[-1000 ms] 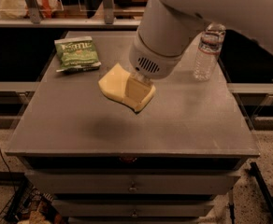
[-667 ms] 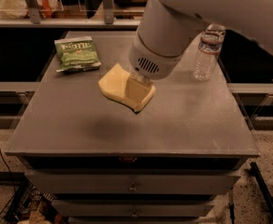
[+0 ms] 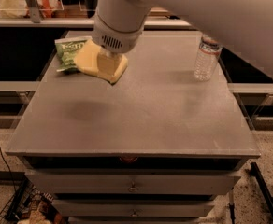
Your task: Move sponge near green jalapeno chip bag
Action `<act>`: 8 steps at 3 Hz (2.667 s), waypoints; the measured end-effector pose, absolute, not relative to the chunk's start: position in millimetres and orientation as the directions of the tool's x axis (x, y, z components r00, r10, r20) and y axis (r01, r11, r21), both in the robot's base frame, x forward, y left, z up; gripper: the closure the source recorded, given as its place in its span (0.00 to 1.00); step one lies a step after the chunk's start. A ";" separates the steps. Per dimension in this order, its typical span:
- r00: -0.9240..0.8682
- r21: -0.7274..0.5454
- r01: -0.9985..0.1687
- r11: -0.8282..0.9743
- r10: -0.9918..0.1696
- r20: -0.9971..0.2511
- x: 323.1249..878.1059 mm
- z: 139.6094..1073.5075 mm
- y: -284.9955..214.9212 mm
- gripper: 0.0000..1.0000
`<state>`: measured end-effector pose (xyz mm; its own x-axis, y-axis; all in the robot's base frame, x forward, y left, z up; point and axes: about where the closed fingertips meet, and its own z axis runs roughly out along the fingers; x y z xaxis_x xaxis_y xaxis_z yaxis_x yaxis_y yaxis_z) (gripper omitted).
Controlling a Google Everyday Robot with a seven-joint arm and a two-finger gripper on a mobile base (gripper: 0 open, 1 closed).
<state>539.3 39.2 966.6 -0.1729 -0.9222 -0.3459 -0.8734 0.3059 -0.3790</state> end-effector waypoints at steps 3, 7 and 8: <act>-0.040 -0.527 -0.824 0.208 -0.949 -0.313 595.8 990.2 83.0 1.00; 0.026 -0.539 -0.822 0.184 -0.933 -0.358 720.0 962.3 108.8 1.00; 0.026 -0.525 -0.832 0.177 -0.934 -0.356 737.3 952.0 118.7 0.82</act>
Offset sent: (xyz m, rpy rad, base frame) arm 0.0328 0.0304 0.0176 -0.0490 -0.0964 0.0501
